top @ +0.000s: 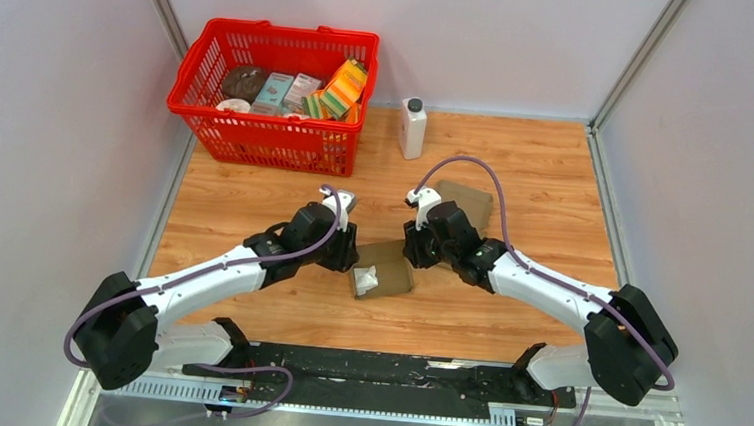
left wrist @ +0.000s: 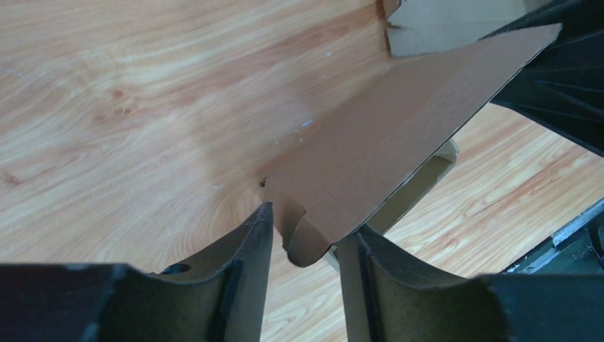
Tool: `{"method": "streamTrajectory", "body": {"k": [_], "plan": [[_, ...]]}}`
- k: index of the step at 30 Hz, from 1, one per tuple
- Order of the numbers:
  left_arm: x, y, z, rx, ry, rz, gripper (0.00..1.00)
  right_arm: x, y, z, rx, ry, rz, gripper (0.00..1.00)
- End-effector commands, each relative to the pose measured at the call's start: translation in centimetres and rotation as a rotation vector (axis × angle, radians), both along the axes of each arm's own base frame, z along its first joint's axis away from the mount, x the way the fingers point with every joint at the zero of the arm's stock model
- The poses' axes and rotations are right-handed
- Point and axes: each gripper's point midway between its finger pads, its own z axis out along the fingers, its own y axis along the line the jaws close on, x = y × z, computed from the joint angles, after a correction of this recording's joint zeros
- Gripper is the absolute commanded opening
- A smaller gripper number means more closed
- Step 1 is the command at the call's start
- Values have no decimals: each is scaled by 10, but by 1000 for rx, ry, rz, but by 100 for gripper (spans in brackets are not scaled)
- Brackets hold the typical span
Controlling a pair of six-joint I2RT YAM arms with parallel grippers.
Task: Fold the paper box
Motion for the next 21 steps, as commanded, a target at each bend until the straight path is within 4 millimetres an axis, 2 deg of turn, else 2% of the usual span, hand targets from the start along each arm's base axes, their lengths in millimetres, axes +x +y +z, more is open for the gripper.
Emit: {"method": "streamTrajectory", "body": {"k": [1, 5, 6, 10, 13, 14, 16, 21], "plan": [[13, -21, 25, -53, -61, -24, 44, 19, 13, 35, 85, -108, -12, 26], [16, -19, 22, -16, -56, 2, 31, 14, 21, 33, 112, -74, -16, 8], [15, -16, 19, 9, -45, 13, 28, 11, 24, 33, 115, -68, -24, 0], [25, -3, 19, 68, -66, 111, 17, 19, 21, 34, 128, -81, -151, 0], [33, 5, 22, 78, -85, 189, 15, 24, 22, 41, 188, -101, -255, 0], [35, 6, 23, 75, -93, 206, 14, 27, 17, 40, 178, -116, -301, 0], [41, 11, 28, 68, -117, 267, 11, 32, 23, 47, 226, -125, -364, 0], [54, 16, 35, 28, -168, 367, 9, 45, 22, 47, 246, -193, -530, 0]]}}
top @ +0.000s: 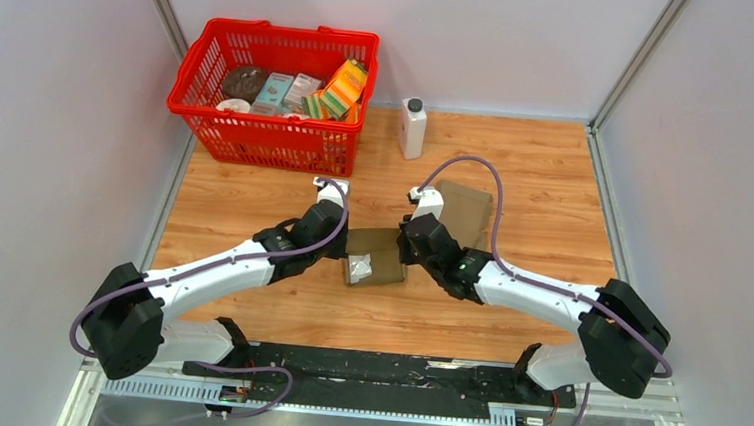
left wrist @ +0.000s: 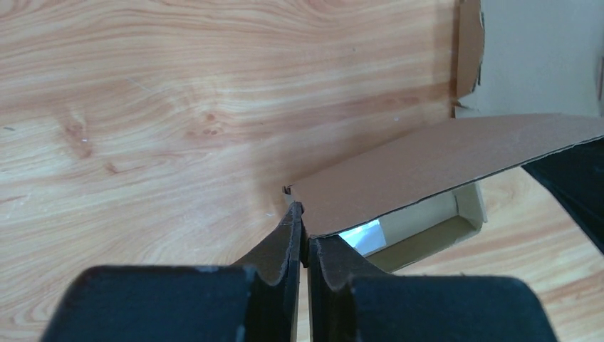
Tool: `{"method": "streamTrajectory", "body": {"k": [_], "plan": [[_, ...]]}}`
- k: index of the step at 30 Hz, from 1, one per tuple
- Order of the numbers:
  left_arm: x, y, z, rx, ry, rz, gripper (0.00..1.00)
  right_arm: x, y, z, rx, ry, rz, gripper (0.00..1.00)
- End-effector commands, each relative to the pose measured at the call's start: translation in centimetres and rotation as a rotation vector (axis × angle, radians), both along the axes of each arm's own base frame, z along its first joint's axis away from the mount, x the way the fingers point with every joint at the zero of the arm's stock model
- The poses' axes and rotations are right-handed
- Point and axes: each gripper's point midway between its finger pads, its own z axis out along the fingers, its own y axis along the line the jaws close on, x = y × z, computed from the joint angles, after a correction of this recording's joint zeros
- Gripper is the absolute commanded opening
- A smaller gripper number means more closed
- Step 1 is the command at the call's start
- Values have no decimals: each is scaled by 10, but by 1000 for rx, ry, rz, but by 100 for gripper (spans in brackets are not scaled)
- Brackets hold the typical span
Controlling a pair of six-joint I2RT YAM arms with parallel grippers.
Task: Fold the paper box
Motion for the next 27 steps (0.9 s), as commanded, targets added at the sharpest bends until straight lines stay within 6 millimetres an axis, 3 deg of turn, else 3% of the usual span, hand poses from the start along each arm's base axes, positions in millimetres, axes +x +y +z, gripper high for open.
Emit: {"method": "streamTrajectory", "body": {"k": [1, 8, 13, 23, 27], "plan": [[21, 5, 21, -58, -101, 139, 10, 33, 4, 23, 125, -113, -259, 0], [24, 5, 7, -80, -106, 169, 10, 37, 1, 2, 121, -131, -340, 0], [17, 2, -10, -126, -75, 175, 9, 25, 1, -5, 113, -149, -325, 0], [3, -6, -14, -141, -77, 165, 10, 5, -19, -20, 117, -149, -342, 0], [-2, -6, -22, -146, -89, 171, 8, -4, -14, -22, 139, -168, -321, 0]]}}
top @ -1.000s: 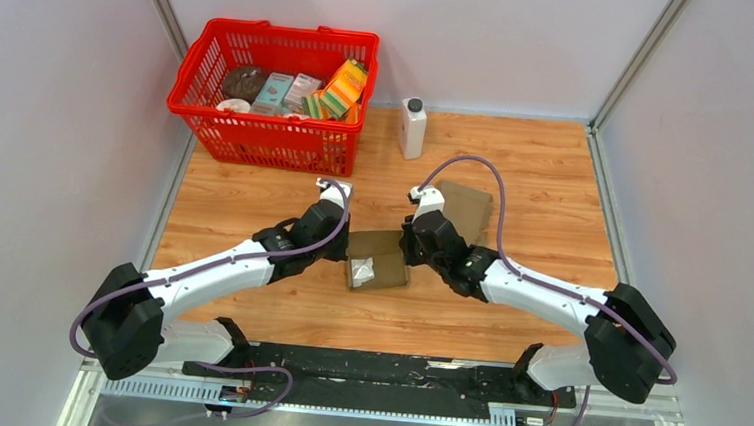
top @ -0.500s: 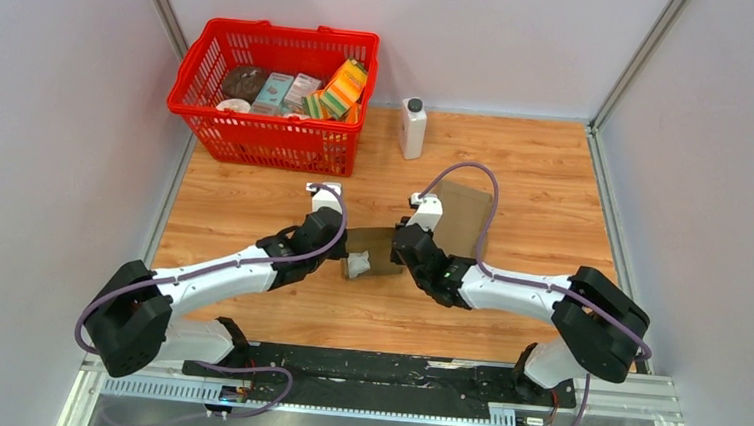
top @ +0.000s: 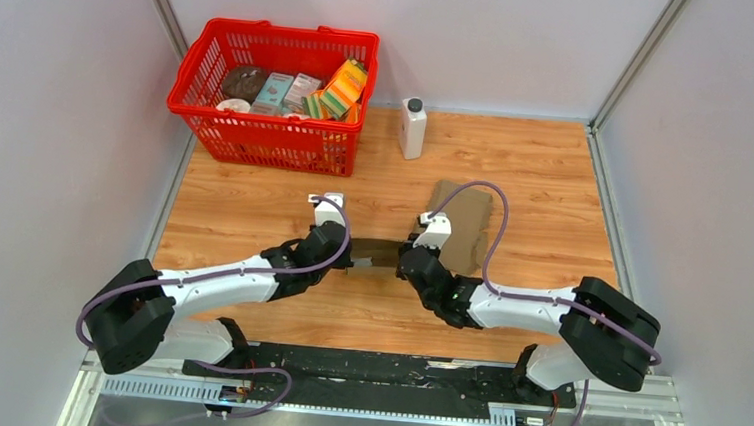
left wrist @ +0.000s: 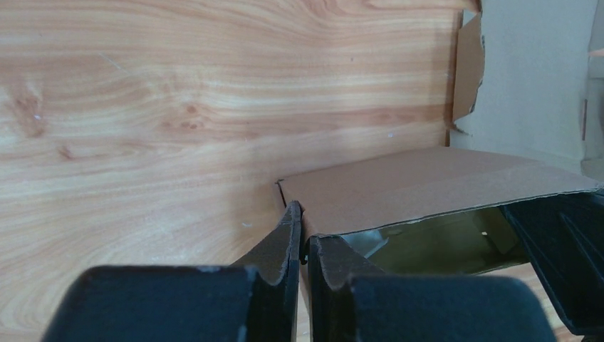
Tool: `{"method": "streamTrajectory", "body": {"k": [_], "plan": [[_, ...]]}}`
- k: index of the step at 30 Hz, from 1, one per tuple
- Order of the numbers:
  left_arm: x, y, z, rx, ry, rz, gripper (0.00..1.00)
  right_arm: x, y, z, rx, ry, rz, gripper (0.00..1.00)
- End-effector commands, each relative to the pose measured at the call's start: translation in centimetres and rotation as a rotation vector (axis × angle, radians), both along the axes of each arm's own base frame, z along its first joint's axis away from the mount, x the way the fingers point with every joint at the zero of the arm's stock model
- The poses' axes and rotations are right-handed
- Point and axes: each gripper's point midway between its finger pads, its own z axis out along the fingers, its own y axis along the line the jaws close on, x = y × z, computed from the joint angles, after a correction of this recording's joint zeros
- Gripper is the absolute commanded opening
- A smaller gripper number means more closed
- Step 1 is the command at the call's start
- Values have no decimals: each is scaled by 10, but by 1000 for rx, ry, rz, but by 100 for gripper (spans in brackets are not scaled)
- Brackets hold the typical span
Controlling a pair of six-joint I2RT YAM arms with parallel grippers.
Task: Fold the paper box
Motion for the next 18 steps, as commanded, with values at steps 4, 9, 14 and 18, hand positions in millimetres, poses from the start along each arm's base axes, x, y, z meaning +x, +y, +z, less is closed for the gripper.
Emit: {"method": "streamTrajectory", "body": {"k": [4, 9, 14, 18], "plan": [[-12, -2, -14, -29, 1, 20, 5, -5, -11, -5, 13, -54, -72, 0], [-18, 1, -18, 14, -23, 26, 3, -12, -8, -2, -3, -72, -60, 1], [-24, 5, -22, 62, -34, 26, 2, -26, -19, 0, -30, 32, -76, 22], [-25, 7, -25, 88, -45, 32, 2, -51, -42, -3, -67, 129, -44, 34]]}}
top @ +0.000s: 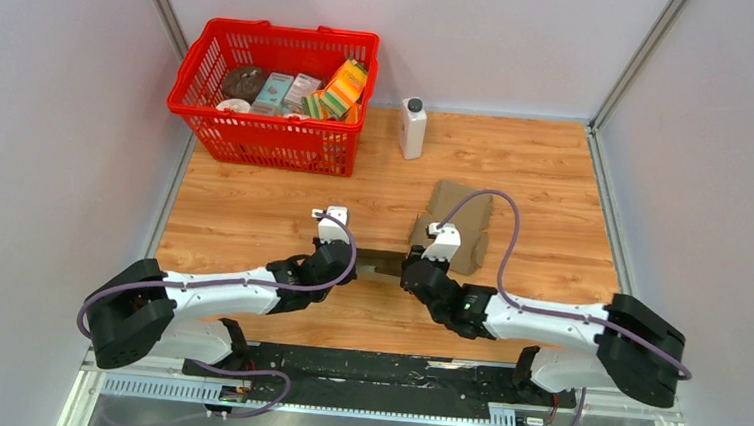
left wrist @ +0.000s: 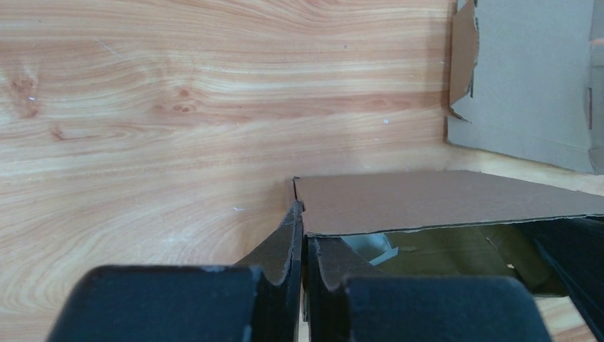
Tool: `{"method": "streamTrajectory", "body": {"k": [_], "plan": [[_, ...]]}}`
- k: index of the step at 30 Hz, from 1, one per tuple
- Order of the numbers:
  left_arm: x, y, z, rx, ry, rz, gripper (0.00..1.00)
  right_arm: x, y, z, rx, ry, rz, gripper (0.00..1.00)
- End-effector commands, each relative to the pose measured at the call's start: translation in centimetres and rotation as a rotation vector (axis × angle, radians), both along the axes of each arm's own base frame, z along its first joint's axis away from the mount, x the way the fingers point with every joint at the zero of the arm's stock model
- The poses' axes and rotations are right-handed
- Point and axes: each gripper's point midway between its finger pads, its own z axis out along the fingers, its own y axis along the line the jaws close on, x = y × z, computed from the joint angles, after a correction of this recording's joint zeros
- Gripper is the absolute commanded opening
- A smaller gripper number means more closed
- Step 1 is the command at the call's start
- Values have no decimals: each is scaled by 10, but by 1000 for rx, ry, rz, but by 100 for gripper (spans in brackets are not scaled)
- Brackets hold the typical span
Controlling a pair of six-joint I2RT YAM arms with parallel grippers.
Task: Fold the paper box
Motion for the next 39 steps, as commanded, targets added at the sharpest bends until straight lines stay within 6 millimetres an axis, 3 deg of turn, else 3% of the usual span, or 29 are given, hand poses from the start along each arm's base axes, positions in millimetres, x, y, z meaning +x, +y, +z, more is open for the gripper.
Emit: {"method": "streamTrajectory", "body": {"k": [1, 3, 4, 6, 10, 12, 13, 14, 16, 17, 22, 26, 31, 39], "plan": [[-7, 12, -14, 62, 12, 26, 2, -24, -30, -2, -41, 112, -11, 37], [-8, 12, -12, 72, -1, 27, 2, -35, -39, 4, -27, 135, 14, 40], [-9, 12, -12, 79, -3, 24, 2, -41, -38, 5, -3, 154, 42, 50], [-9, 11, -12, 89, -11, 25, 2, -47, -42, 15, 44, 149, 60, 59], [-12, 8, -12, 126, -21, 19, 2, -58, -30, 43, 201, 207, 121, 71], [-11, 7, -10, 135, -36, 28, 2, -48, -40, 55, 276, 282, 34, 77], [-14, 9, -13, 162, -30, 21, 2, -53, -34, 59, 348, 355, 40, 83], [-14, 10, -12, 169, -36, 27, 2, -39, -37, 65, 415, 376, -3, 85], [-16, 8, -12, 172, -40, 24, 2, -39, -27, 69, 524, 467, 22, 89], [-15, 8, -12, 182, -42, 26, 2, -27, -22, 74, 599, 480, 16, 91], [-18, 5, -12, 207, -49, 28, 2, -21, 4, 71, 689, 592, 81, 95], [-19, 6, -15, 218, -49, 39, 2, -20, 23, 55, 774, 676, 98, 95], [-22, 4, -19, 223, -46, 38, 2, -15, 25, 29, 847, 710, 29, 95], [-26, 1, -20, 220, -49, 33, 2, -14, 29, 11, 929, 749, -17, 94]]}}
